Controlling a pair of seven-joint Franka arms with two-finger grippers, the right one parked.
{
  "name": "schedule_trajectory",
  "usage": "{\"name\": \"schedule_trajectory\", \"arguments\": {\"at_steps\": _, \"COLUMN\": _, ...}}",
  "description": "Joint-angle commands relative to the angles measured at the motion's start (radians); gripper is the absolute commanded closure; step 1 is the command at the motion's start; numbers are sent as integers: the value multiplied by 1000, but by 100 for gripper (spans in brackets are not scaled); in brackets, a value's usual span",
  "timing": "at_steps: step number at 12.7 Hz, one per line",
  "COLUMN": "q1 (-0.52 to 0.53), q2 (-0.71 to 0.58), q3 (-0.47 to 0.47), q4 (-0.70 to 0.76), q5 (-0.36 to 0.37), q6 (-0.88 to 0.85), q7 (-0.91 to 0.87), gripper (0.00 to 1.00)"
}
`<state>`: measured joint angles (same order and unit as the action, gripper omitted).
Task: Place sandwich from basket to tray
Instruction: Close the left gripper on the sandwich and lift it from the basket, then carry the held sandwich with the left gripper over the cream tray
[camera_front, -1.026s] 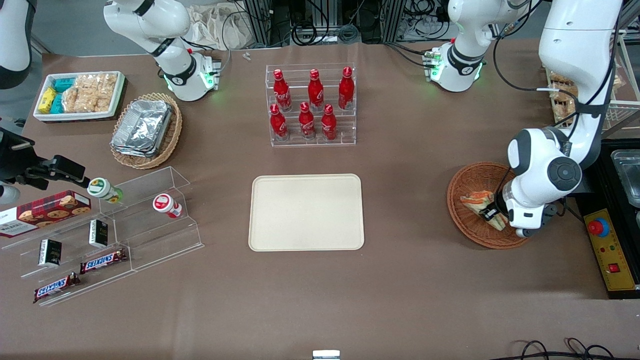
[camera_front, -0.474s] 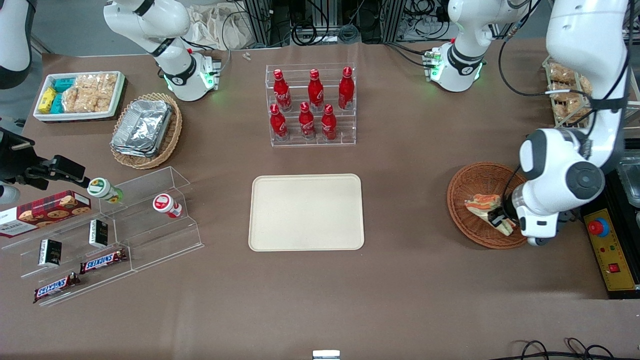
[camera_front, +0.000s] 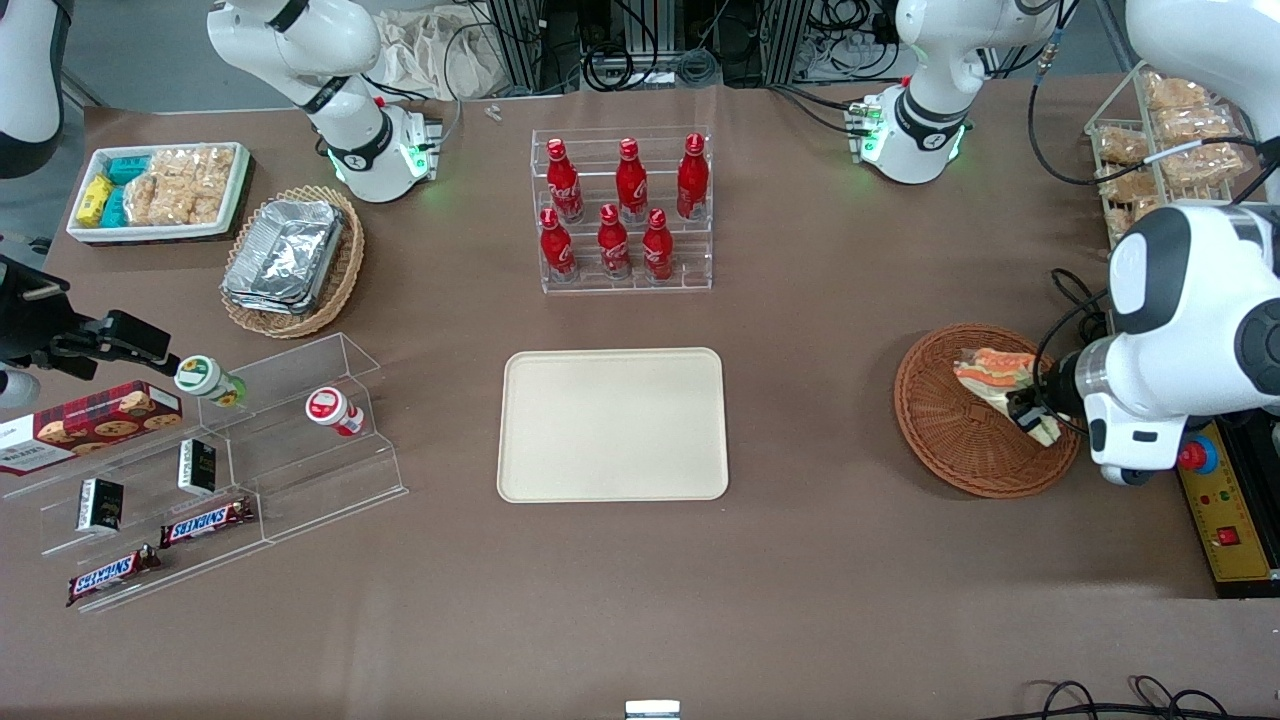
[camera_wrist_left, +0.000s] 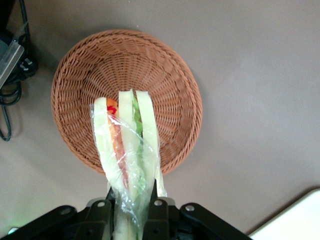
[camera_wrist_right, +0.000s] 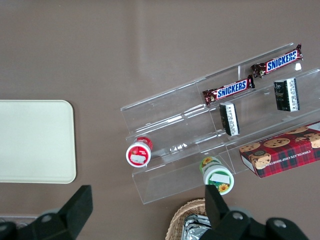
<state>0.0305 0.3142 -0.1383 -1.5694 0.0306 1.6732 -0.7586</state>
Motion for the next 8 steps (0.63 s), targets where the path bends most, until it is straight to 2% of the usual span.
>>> {"name": "schedule_trajectory", "arguments": {"at_steps": 1, "q1": -1, "q2": -33, "q3": -49, "q4": 25, "q5": -9, "q6": -76, "q7": 47, "gripper": 76}}
{"name": "schedule_trajectory", "arguments": {"at_steps": 4, "q1": -1, "q2": -38, "q3": -109, "q4": 42, "q5": -11, "q6": -89, "q7": 65, "gripper": 74}}
{"name": "schedule_trajectory", "arguments": {"at_steps": 5, "q1": -1, "q2": -38, "q3": -139, "q4": 45, "q5": -11, "q6": -93, "q7": 120, "gripper": 67}}
{"name": "schedule_trajectory", "arguments": {"at_steps": 8, "q1": -3, "q2": -12, "q3": -263, "q4": 45, "q5": 2, "q6": -79, "q7": 36, "gripper": 67}}
